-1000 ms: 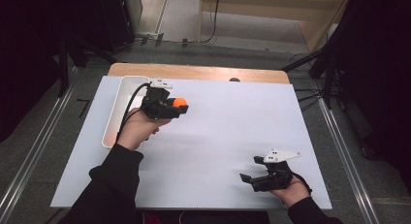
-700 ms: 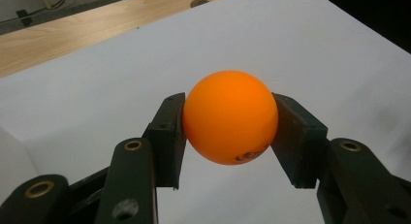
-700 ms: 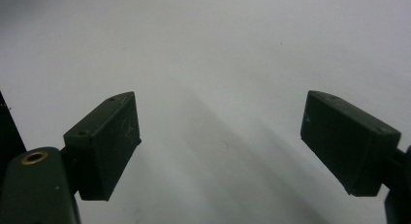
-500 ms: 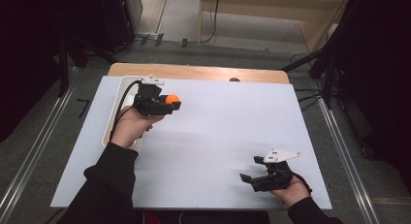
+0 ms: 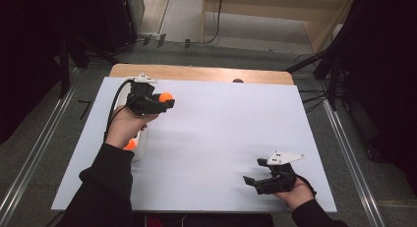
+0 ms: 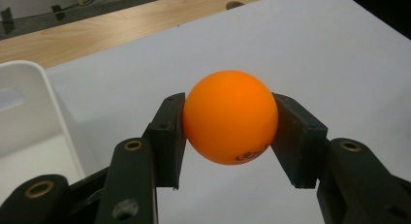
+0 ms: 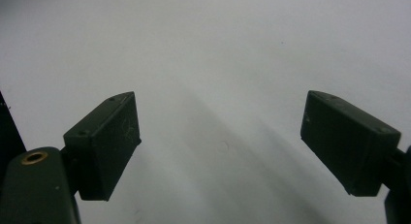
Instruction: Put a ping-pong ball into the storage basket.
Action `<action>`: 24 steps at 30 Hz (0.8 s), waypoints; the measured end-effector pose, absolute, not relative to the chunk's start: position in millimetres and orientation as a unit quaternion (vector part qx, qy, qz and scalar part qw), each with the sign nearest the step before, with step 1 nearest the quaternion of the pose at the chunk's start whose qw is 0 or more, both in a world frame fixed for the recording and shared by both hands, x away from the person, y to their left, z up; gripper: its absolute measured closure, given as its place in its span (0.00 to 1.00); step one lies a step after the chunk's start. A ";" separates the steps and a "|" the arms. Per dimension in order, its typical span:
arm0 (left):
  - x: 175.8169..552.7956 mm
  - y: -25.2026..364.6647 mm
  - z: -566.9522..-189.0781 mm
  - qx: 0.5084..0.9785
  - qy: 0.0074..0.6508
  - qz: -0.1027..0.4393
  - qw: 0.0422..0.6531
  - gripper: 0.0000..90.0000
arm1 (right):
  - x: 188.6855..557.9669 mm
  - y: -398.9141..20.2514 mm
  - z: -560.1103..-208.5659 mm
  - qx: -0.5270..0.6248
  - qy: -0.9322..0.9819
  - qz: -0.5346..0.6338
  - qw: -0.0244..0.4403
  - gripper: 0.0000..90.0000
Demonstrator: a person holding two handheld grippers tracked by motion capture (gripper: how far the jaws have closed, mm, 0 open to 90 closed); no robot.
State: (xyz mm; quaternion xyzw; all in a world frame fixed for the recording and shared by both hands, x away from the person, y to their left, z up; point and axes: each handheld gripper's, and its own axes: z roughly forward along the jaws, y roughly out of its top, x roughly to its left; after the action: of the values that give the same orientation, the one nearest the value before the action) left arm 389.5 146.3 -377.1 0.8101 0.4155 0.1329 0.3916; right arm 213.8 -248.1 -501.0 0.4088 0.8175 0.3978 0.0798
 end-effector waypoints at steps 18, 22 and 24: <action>394.2 169.4 -376.2 0.794 0.443 0.152 0.388 0.56 | 214.1 -247.6 -501.5 0.410 0.817 0.397 0.079 0.14; 395.1 175.5 -375.8 0.789 0.450 0.156 0.388 0.56 | 214.5 -248.0 -501.4 0.409 0.818 0.397 0.078 0.14; 395.5 177.2 -376.2 0.786 0.454 0.153 0.391 0.57 | 214.7 -247.4 -501.4 0.408 0.818 0.399 0.078 0.14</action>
State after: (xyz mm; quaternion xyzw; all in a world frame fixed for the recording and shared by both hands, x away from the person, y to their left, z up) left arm 395.5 177.2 -376.2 0.7862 0.4537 0.1526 0.3908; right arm 214.7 -247.4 -501.4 0.4082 0.8175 0.3987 0.0778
